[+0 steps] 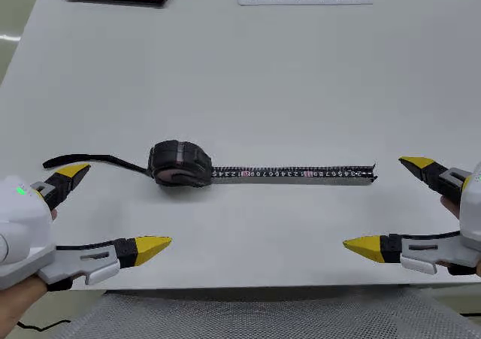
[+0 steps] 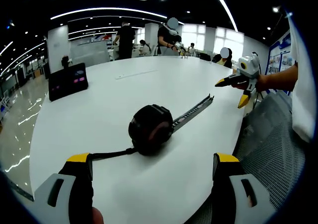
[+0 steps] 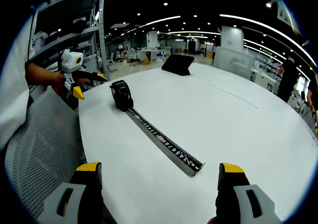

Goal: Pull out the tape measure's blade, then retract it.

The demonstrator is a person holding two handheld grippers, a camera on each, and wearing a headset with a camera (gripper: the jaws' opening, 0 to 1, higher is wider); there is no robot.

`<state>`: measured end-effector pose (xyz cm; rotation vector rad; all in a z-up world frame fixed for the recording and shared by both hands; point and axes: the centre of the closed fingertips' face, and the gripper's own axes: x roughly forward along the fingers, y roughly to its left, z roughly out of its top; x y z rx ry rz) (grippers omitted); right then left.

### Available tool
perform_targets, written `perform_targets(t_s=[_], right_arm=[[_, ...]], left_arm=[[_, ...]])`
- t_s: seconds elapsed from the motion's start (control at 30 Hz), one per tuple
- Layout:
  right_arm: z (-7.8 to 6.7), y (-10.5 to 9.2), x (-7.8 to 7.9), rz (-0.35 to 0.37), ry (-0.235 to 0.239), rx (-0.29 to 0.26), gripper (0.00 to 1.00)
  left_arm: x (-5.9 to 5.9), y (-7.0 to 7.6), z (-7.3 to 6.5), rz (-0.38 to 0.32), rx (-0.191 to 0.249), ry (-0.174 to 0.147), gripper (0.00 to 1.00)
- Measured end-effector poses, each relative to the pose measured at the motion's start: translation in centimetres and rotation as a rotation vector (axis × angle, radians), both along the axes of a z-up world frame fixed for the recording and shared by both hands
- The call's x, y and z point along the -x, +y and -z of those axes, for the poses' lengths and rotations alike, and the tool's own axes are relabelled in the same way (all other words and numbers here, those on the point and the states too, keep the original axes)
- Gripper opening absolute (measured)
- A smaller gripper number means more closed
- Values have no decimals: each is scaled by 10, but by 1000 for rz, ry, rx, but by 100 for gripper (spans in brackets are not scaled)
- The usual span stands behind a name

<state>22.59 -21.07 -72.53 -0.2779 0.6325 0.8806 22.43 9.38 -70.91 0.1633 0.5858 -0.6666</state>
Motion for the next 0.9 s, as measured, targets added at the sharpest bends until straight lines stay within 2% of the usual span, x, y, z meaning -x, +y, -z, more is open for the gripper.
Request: perform_targets(t_s=[0.63, 0.7, 0.9], right_arm=[[-1, -5, -10, -1, 0, -3, 96], [-1, -6, -10, 3, 2, -11, 96], [2, -7, -10, 8, 8, -10, 95]], left_arm=[[-13, -33, 7, -59, 62, 51, 97], [-15, -39, 6, -60, 86, 60, 97], [-23, -46, 6, -76, 96, 64, 97]])
